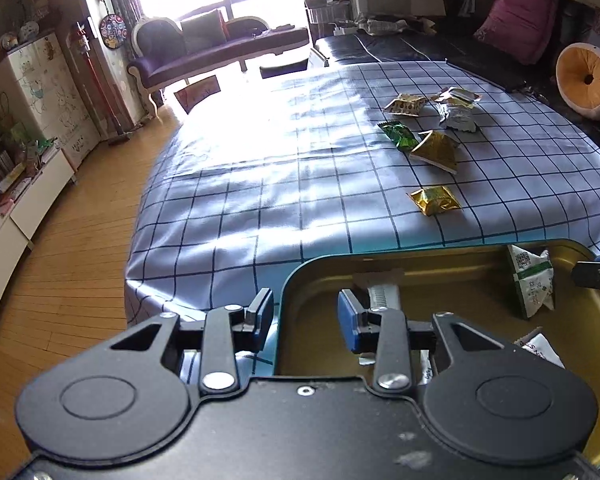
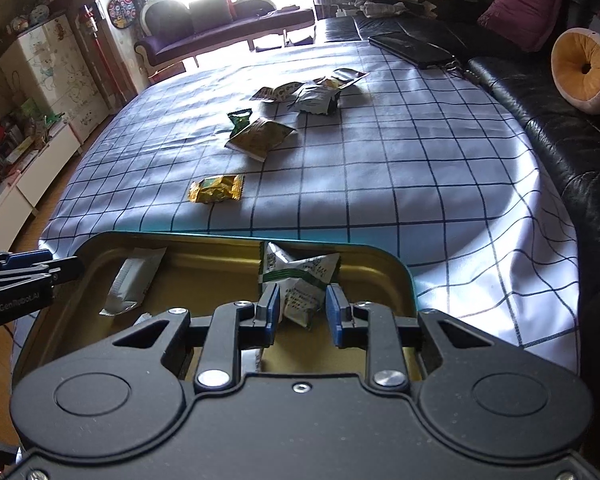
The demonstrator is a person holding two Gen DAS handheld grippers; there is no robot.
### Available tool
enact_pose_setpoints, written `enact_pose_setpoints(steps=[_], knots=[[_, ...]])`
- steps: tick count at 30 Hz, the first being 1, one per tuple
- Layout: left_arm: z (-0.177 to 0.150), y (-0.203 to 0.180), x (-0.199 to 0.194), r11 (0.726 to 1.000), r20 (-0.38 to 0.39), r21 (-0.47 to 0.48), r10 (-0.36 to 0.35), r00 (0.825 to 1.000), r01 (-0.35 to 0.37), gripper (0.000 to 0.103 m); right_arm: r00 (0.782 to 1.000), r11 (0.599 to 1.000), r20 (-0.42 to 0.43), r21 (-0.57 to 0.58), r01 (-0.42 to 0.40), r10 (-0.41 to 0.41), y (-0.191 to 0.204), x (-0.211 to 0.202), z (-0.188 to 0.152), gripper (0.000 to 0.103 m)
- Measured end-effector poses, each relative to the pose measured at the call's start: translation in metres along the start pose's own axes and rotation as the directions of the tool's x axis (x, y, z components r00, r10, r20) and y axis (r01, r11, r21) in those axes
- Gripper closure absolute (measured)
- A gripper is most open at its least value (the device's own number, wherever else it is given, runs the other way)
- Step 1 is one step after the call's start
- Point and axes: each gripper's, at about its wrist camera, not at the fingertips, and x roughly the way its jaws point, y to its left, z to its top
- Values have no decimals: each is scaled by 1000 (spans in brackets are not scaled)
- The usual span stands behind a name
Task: Organize snacks
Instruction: 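Lift both open tools out of the gold tray, then move both open tools toward the remaining snack pile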
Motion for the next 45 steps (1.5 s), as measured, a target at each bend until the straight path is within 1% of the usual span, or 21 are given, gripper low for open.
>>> enact_pose_setpoints(steps=[3, 7, 10, 13, 19, 22, 24, 27, 28, 31, 34, 36, 39, 45], knots=[[3, 6, 2, 999, 32, -13, 30, 999, -30, 65, 999, 999, 36, 12, 37, -38, -9, 1, 5, 67], [6, 14, 5, 996, 66, -30, 83, 994, -81, 64, 989, 994, 102, 20, 104, -105, -19, 2, 12, 67], [7, 19, 9, 994, 78, -49, 98, 992, -94, 64, 978, 989, 144, 15, 150, -150, -24, 4, 13, 67], [8, 21, 14, 993, 77, -66, 102, 992, -97, 63, 974, 985, 147, 2, 174, -172, -26, 10, 13, 67], [3, 19, 24, 994, 70, -63, 99, 993, -94, 63, 975, 983, 135, -27, 183, -178, -28, 24, 9, 67], [0, 16, 28, 994, 68, -54, 102, 992, -98, 63, 977, 984, 131, -22, 174, -170, -30, 29, 7, 67], [-1, 13, 30, 991, 70, -40, 131, 989, -128, 63, 978, 986, 132, -19, 164, -160, -32, 31, 6, 67], [-3, 13, 28, 984, 105, -28, 176, 979, -174, 63, 979, 988, 141, -18, 152, -148, -32, 33, 5, 67], [-3, 14, 28, 984, 108, -26, 179, 978, -177, 63, 979, 989, 143, -16, 148, -144, -32, 34, 4, 67], [-4, 19, 28, 989, 89, -46, 146, 985, -142, 63, 984, 992, 127, -24, 126, -122, -32, 37, 5, 67], [-4, 22, 29, 994, 65, -84, 78, 995, -73, 63, 984, 993, 135, -17, 118, -114, -33, 34, 3, 67], [-4, 20, 29, 994, 53, -98, 49, 997, -44, 63, 983, 993, 142, -10, 121, -118, -34, 33, 4, 67], [-4, 14, 31, 995, 53, -68, 73, 996, -69, 63, 983, 994, 145, 2, 111, -110, -36, 33, 5, 67], [-5, 15, 30, 991, 66, -89, 107, 992, -101, 63, 980, 996, 177, 14, 93, -94, -38, 26, 5, 67]])
